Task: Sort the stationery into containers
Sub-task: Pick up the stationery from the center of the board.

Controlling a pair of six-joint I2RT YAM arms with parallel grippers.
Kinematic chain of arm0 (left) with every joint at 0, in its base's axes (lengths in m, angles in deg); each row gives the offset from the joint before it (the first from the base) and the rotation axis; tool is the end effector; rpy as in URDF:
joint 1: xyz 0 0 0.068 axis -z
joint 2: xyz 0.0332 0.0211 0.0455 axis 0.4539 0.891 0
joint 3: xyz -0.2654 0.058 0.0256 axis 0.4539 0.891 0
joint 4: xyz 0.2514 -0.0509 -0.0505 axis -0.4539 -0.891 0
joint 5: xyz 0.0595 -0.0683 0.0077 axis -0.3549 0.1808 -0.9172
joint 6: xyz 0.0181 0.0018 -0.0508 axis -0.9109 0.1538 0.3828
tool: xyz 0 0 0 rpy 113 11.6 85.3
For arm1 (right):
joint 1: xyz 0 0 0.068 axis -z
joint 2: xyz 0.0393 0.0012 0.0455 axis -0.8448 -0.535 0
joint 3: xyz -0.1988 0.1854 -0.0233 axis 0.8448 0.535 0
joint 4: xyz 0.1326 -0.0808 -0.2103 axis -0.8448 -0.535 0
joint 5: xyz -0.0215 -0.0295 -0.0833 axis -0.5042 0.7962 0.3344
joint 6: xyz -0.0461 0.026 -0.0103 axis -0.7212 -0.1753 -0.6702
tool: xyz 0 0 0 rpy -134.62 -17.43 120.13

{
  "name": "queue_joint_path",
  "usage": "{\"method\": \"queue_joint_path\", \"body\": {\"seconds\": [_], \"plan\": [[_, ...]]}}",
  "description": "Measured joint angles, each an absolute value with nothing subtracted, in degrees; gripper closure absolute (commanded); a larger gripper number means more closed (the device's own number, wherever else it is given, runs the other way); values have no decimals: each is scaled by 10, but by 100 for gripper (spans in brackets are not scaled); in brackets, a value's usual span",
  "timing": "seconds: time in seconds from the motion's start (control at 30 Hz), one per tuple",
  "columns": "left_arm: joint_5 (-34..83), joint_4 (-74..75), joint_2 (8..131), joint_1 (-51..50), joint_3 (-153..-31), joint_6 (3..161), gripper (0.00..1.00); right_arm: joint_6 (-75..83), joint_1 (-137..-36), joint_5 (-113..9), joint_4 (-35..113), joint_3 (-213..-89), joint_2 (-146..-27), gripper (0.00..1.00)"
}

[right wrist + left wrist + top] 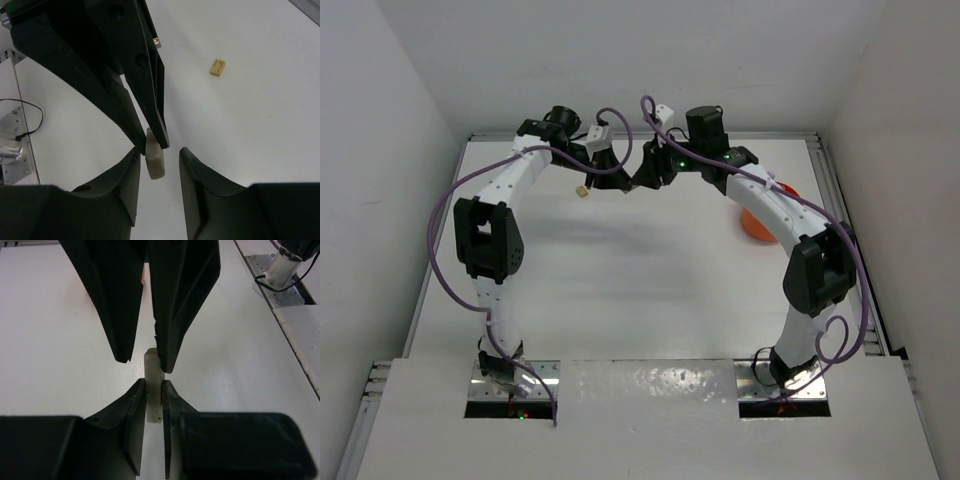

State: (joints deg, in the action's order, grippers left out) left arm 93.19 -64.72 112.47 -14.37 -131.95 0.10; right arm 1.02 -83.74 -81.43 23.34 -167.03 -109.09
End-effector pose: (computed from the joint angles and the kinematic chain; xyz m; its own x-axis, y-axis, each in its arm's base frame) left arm 0.4058 -0.1265 0.3051 0.0676 0.1999 -0.9775 0.9886 -0.1452 0.0387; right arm 0.3737 0.2066 0.3275 -0.4817 -0.1736 -0.8590 -0.7941 0.5012 0.3440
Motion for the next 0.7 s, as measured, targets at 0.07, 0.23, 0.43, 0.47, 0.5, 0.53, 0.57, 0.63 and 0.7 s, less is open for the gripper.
{"method": "queue_joint_path", "body": {"seconds": [0.07,0.23,0.43,0.47,0.5,0.53,0.57,0.63,0.7], "plan": [[932,-648,1125,-142,-1320,1,100,10,-838,-811,233,-1675,-1095,65],[932,-648,1125,-138,-1320,1,100,5,-840,-807,224,-1677,-1100,65],[930,-648,1125,-138,-1320,1,100,-11,-841,-797,208,-1677,-1100,73],[928,-648,1125,-138,-1320,1,100,-15,-841,-796,207,-1677,-1100,81],[926,-648,1125,-138,-1320,0,100,-18,-842,-797,206,-1677,-1100,86],[924,-647,1125,-138,-1320,0,100,-21,-844,-796,204,-1677,-1100,91],[923,-648,1126,-138,-1320,0,100,-26,-845,-795,203,-1677,-1100,100],[921,-649,1127,-138,-1320,-1,100,-30,-846,-792,201,-1677,-1100,100],[921,-649,1127,-138,-1320,-1,95,-32,-846,-792,200,-1677,-1100,100]]}}
